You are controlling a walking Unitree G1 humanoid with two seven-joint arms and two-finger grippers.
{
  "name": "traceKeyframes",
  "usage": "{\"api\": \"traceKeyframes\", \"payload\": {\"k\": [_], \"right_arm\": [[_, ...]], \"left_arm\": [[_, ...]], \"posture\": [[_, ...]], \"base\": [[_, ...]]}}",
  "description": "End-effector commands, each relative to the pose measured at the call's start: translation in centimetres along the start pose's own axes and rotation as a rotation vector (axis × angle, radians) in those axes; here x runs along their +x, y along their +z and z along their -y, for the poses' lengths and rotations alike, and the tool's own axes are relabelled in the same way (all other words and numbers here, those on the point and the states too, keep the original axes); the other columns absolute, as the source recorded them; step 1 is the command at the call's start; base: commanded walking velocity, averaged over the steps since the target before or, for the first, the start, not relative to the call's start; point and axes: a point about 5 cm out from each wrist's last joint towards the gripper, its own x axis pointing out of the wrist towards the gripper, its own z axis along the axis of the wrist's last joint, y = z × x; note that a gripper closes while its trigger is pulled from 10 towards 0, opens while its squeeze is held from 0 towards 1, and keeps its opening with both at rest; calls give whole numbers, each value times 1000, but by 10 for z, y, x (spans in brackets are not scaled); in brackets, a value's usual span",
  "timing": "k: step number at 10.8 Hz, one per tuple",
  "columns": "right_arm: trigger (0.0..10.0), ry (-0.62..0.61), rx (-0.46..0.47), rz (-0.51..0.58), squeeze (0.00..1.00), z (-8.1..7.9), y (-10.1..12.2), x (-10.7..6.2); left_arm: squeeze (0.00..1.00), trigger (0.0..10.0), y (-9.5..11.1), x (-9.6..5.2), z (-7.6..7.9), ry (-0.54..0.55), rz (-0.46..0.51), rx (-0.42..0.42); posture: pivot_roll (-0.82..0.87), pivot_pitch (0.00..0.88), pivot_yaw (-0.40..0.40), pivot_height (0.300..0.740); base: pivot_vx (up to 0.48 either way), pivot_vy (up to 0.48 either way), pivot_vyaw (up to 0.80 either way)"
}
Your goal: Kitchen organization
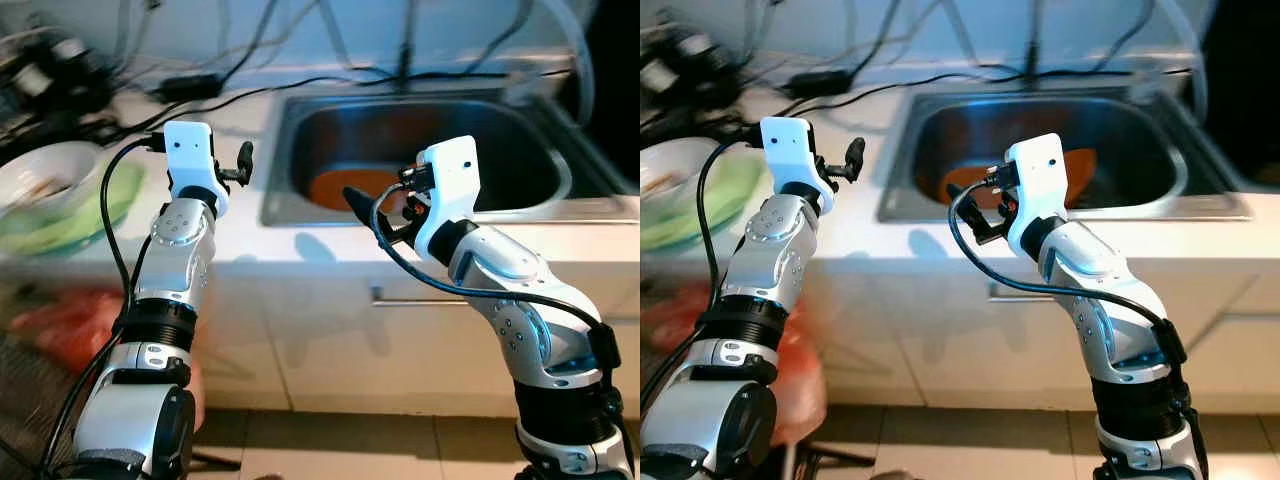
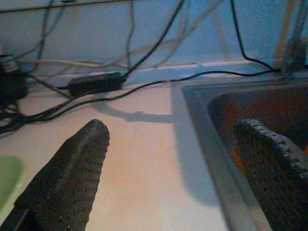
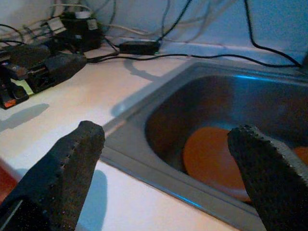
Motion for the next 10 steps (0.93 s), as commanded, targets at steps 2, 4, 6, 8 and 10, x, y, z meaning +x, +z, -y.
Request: {"api": "traceKeyframes", "payload": {"k": [2, 4, 6, 8, 10], "right_arm": [[10000, -7, -41, 52, 0, 0, 10, -2], [10000, -46, -97, 182, 0, 2, 34, -6], [10000, -100, -124, 244, 0, 5, 44, -8], [10000, -152, -101, 263, 0, 13, 41, -9], [10000, -163, -99, 263, 0, 15, 37, -9]], "left_arm": [[0, 10000, 22, 2, -7, 44, 91, -33], [0, 10000, 45, -1, -1, 10, 172, -58], [0, 10000, 49, -4, 11, -40, 190, -62], [0, 10000, 43, -5, 13, -36, 169, -69], [0, 10000, 43, -5, 13, -38, 158, -71]], "posture": [[-37, 0, 82, 740], [-38, 0, 79, 740], [-35, 0, 77, 740], [-38, 0, 78, 740], [-39, 0, 78, 740]], "base": [[0, 0, 0], [141, 0, 0], [399, 0, 0], [433, 0, 0], [437, 0, 0]]}}
